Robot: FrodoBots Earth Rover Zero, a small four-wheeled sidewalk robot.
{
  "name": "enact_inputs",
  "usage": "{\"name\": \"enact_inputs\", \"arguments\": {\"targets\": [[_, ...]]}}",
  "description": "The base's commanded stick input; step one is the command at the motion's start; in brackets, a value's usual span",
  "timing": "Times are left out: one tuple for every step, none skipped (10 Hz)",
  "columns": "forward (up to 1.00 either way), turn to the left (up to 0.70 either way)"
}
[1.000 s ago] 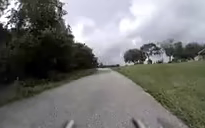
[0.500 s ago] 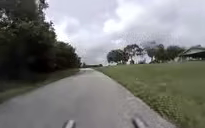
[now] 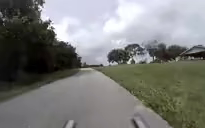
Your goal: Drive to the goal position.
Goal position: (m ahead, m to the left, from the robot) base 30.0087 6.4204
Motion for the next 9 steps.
{"name": "enact_inputs", "arguments": {"targets": [[0.7,0.19],[0.7,0.03],[0.7,0.0],[0.7,0.0],[0.7,0.0],[0.7,0.0],[0.7,0.0],[0.7,0.0],[0.7,0.0]]}}
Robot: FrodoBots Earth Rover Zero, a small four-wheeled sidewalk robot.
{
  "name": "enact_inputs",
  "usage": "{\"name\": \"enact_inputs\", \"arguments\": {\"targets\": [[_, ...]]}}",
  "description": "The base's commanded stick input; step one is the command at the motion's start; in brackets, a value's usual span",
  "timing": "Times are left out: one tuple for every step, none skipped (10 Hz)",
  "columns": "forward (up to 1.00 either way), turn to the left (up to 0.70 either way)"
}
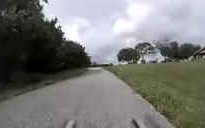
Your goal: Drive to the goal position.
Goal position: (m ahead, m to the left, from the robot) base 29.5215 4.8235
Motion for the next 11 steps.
{"name": "enact_inputs", "arguments": {"targets": [[0.7,0.0],[0.7,0.0],[0.7,0.0],[0.7,0.0],[0.7,0.0],[0.7,0.0],[0.7,0.0],[0.7,0.0],[0.7,0.0],[0.7,0.0],[0.7,0.0]]}}
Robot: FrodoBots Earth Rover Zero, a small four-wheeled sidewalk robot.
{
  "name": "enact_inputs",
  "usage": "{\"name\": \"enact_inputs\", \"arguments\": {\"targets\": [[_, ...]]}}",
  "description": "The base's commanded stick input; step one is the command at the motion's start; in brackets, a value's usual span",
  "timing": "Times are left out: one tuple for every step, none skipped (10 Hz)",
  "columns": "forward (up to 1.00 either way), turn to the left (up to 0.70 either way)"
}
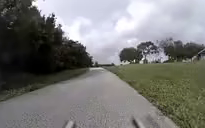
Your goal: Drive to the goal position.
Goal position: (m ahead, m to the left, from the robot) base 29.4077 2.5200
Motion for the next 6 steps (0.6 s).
{"name": "enact_inputs", "arguments": {"targets": [[0.7,0.0],[0.7,0.0],[0.7,0.0],[0.7,0.0],[0.7,0.0],[0.7,0.0]]}}
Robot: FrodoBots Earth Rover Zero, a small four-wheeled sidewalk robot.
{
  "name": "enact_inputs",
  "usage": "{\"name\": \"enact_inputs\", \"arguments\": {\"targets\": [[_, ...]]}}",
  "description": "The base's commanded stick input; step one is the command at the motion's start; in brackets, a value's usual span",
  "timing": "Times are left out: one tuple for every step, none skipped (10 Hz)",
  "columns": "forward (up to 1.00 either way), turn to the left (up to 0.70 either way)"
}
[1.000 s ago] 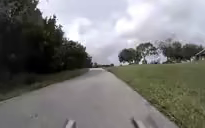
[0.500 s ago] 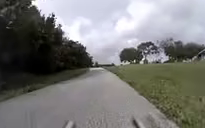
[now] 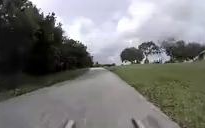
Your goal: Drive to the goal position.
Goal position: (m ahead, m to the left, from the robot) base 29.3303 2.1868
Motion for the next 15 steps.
{"name": "enact_inputs", "arguments": {"targets": [[0.7,0.0],[0.7,0.0],[0.7,0.0],[0.7,0.0],[0.7,0.0],[0.7,0.0],[0.7,0.0],[0.7,0.0],[0.7,0.0],[0.7,0.0],[0.7,0.0],[0.7,0.0],[0.7,0.0],[0.7,0.0],[0.7,0.0]]}}
